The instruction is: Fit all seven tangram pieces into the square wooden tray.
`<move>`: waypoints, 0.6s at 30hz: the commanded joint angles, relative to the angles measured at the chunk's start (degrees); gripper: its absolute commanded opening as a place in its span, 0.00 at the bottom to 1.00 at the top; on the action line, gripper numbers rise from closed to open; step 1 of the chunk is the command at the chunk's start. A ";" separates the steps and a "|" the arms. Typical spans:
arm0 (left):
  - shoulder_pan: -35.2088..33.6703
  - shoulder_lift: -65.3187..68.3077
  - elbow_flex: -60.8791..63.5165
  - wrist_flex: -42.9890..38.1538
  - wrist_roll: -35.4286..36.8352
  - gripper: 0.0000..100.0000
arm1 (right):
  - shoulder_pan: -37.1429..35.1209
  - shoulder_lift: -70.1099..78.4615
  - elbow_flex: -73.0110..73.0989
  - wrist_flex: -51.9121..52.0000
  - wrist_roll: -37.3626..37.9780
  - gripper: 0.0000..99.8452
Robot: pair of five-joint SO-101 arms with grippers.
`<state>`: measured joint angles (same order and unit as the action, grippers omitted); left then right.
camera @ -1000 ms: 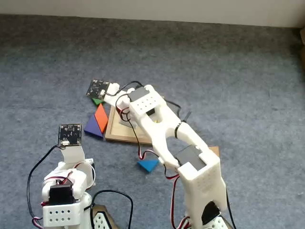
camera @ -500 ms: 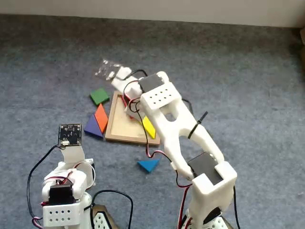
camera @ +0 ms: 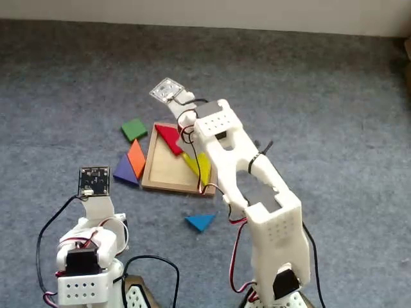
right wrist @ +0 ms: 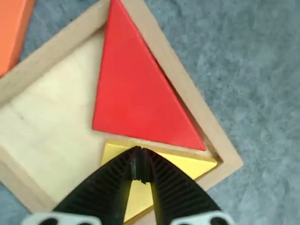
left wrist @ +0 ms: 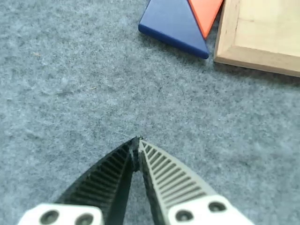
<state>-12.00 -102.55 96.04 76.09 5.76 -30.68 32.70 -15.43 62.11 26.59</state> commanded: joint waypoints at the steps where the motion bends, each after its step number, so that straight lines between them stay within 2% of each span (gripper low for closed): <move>1: -0.48 -0.75 1.19 0.26 -0.35 0.01 | 1.98 0.57 -5.67 -0.84 -0.70 0.00; 5: -0.48 -0.75 1.19 0.26 -0.35 0.01 | 1.98 0.84 -7.25 0.04 -0.70 0.00; 10: -0.48 -0.75 1.19 0.26 -0.35 0.01 | 1.27 -0.13 -11.12 7.78 -0.70 0.00; 18: -0.48 -0.75 1.19 0.26 -0.35 0.01 | -1.27 2.59 -14.81 -0.31 -0.88 0.00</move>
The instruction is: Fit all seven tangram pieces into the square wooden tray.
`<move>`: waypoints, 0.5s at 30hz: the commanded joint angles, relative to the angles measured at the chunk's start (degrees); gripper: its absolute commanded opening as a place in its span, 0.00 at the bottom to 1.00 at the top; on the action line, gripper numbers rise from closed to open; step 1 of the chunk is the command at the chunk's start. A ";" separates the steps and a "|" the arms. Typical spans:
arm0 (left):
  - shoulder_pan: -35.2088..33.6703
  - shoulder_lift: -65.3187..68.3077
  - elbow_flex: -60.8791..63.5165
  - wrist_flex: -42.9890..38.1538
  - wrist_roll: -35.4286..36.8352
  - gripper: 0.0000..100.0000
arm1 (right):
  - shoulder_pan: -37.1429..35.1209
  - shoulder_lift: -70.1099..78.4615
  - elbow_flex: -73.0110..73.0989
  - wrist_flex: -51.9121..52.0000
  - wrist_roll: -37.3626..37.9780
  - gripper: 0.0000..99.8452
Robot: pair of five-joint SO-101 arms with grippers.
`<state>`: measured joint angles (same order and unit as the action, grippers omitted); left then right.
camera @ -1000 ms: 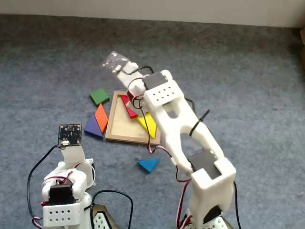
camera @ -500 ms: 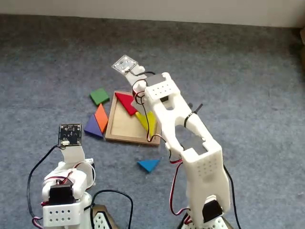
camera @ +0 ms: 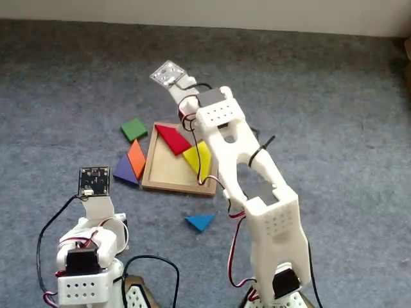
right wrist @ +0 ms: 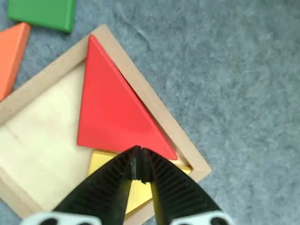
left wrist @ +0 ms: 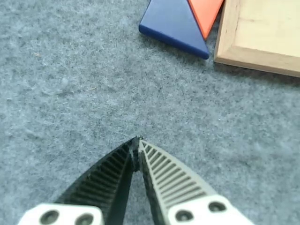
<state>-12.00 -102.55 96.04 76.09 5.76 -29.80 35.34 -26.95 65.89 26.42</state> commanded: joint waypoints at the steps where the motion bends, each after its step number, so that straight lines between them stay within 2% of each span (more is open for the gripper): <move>1: -0.48 -0.75 1.19 0.26 -0.35 0.01 | -2.59 0.92 -3.30 -5.14 -0.70 0.00; 6: -0.48 -0.75 1.19 0.26 -0.35 0.01 | -3.38 4.88 -3.30 -5.05 -0.62 0.00; 15: -0.48 -0.75 1.19 0.26 -0.35 0.01 | -0.84 5.67 -3.65 6.81 -0.18 0.00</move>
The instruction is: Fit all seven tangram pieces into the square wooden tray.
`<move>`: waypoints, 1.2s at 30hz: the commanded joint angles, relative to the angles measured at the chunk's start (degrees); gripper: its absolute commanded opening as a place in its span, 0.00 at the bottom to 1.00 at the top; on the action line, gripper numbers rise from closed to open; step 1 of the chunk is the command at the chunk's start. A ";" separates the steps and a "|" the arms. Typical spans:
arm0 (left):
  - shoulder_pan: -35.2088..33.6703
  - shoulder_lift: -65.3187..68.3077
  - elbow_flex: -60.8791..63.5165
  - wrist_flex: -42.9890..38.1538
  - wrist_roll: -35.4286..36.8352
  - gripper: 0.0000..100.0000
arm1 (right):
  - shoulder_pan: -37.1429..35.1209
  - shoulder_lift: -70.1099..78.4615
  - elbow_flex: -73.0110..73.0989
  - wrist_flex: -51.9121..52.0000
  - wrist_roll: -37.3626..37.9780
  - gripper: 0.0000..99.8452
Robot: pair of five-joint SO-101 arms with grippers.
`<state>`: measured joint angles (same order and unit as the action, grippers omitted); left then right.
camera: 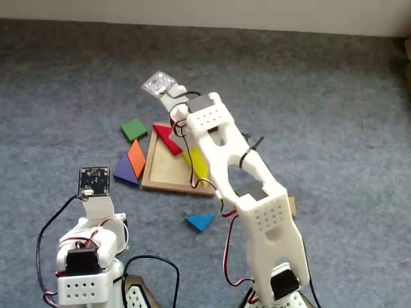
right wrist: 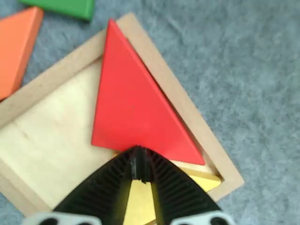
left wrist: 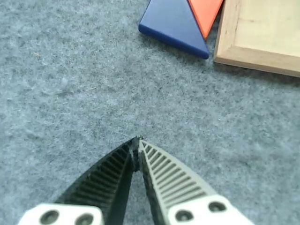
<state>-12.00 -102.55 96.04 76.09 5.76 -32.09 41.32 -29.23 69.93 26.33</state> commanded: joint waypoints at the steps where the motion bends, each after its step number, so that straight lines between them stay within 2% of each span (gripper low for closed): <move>1: -0.48 -0.75 1.19 0.26 -0.35 0.01 | 2.07 -0.22 -1.36 3.03 0.62 0.00; 5: -0.48 -0.75 1.19 0.26 -0.35 0.01 | 3.74 -0.57 -1.36 4.53 6.51 0.00; 12: -0.48 -0.75 1.19 0.26 -0.35 0.01 | 2.33 -4.62 -8.66 11.82 6.07 0.00; 15: -0.48 -0.75 1.19 0.26 -0.35 0.01 | 0.57 -5.14 -10.07 10.15 0.88 0.00; 18: -0.48 -0.75 1.19 0.26 -0.35 0.01 | -1.01 -4.26 -9.80 4.00 -2.46 0.00; 20: -0.48 -0.75 1.19 0.26 -0.35 0.01 | -1.54 -2.07 -9.63 -0.66 -3.43 0.00; 23: -0.48 -0.75 1.19 0.26 -0.35 0.01 | -1.36 2.95 -10.15 -1.89 -3.52 0.00; 30: -0.48 -0.75 1.19 0.26 -0.35 0.01 | 1.80 5.41 -10.24 10.42 -3.25 0.00; 34: -0.48 -0.75 1.19 0.26 -0.35 0.01 | 2.95 5.23 -10.33 13.85 5.10 0.00; 36: -0.48 -0.75 1.19 0.26 -0.35 0.01 | 3.03 5.23 -10.33 14.02 6.07 0.00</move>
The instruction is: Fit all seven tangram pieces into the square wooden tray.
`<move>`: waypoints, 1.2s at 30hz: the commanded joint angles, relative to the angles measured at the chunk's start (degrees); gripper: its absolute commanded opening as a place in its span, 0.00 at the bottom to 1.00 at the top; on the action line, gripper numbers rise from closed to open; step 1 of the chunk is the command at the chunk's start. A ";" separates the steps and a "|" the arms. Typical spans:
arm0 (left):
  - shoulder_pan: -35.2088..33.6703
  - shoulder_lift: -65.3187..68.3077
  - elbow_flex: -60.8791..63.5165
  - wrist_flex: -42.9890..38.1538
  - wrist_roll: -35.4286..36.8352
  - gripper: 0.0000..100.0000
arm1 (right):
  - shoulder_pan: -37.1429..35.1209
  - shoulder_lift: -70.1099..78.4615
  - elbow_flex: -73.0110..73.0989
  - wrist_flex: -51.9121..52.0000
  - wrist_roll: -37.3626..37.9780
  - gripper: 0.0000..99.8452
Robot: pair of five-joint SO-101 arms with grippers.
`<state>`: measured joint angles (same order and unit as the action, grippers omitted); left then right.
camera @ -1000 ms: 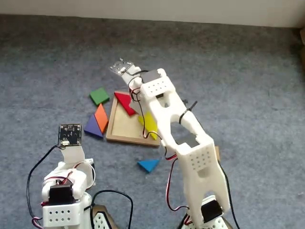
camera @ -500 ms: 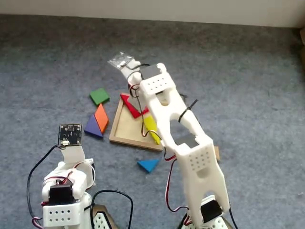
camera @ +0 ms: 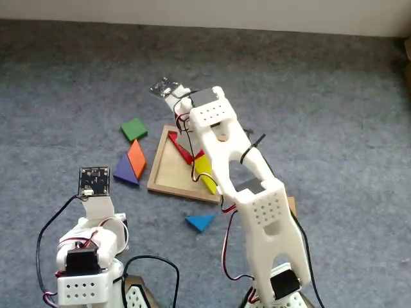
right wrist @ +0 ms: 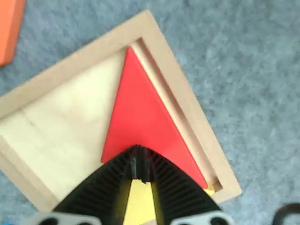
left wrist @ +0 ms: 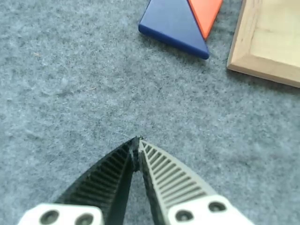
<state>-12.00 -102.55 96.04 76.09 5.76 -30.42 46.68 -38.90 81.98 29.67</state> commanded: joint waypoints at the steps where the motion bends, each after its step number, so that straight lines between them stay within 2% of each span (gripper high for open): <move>1: -0.48 -0.75 1.19 0.26 -0.35 0.01 | 1.36 -0.22 -0.84 2.42 2.73 0.00; 11: -0.48 -0.75 1.19 0.26 -0.35 0.01 | 1.01 -8.31 -17.89 19.21 2.11 0.00; 14: -0.48 -0.75 1.19 0.26 -0.35 0.01 | 1.89 -12.00 -18.77 19.12 -3.69 0.00; 19: -0.48 -0.75 1.19 0.26 -0.35 0.01 | 2.95 -21.23 -8.04 19.12 -5.01 0.00; 25: -0.48 -0.75 1.19 0.26 -0.35 0.01 | 4.44 -39.34 9.98 18.86 -5.10 0.00; 32: -0.48 -0.75 1.19 0.26 -0.35 0.01 | 12.44 -55.34 28.00 18.86 -5.89 0.01; 36: -0.48 -0.75 1.19 0.26 -0.35 0.01 | 17.89 -60.53 36.53 17.63 -8.97 0.10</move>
<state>-12.00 -102.55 96.04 76.09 5.76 -16.62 -8.09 -6.02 98.42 22.29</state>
